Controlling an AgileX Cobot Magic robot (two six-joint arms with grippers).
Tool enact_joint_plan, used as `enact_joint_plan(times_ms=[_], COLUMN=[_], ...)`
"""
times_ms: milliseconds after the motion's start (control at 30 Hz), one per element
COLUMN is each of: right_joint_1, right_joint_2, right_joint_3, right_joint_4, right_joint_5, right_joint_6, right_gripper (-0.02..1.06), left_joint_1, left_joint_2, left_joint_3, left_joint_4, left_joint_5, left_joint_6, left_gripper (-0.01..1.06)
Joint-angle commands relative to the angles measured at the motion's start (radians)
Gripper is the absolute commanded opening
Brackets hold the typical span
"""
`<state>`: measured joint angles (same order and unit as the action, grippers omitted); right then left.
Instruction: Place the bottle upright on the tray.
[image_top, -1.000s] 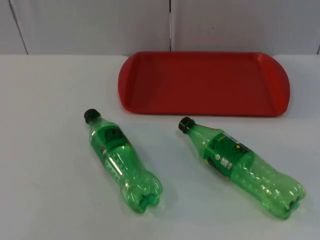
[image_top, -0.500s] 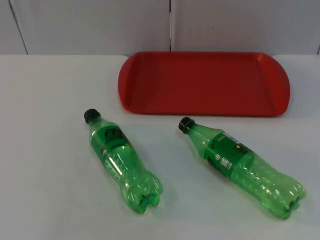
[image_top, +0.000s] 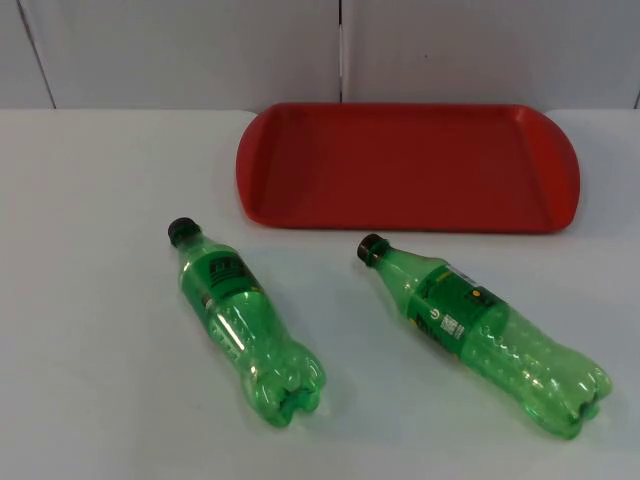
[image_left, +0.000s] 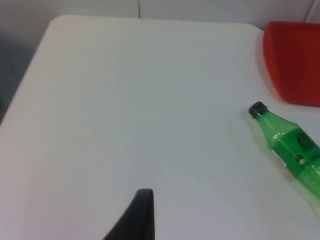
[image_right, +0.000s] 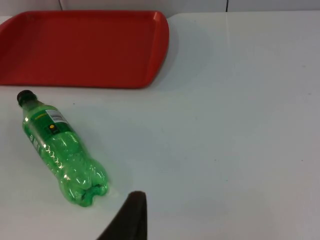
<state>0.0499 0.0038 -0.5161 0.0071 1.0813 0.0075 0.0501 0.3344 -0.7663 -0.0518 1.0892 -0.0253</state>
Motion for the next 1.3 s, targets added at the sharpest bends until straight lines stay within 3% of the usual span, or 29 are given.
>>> enact_joint_plan(times_ms=[0,267,800,1267], right_joint_1=[-0.004,-0.004,-0.004,-0.004], right_joint_2=[-0.004,-0.004,-0.004,-0.004], right_joint_3=[0.002,0.002,0.002,0.002], right_joint_4=[0.005,0.005,0.005,0.005], right_joint_5=[-0.004,-0.004,-0.004,-0.004], right_joint_6=[0.005,0.005,0.005,0.005], right_gripper=[1.05,1.05,1.05,1.05], left_joint_1=[-0.005,-0.005,-0.005,-0.005], left_joint_2=[0.033,0.145,0.377,0.597], left_joint_3=[-0.014,-0.019,-0.031,-0.129], left_joint_4=[-0.043,-0.170,-0.281,-0.353], left_joint_5=[-0.004,-0.050,-0.117,-0.104], left_joint_6=[-0.009,0.002,0.040,0.066], left_gripper=[1.05,1.05,1.05,1.05])
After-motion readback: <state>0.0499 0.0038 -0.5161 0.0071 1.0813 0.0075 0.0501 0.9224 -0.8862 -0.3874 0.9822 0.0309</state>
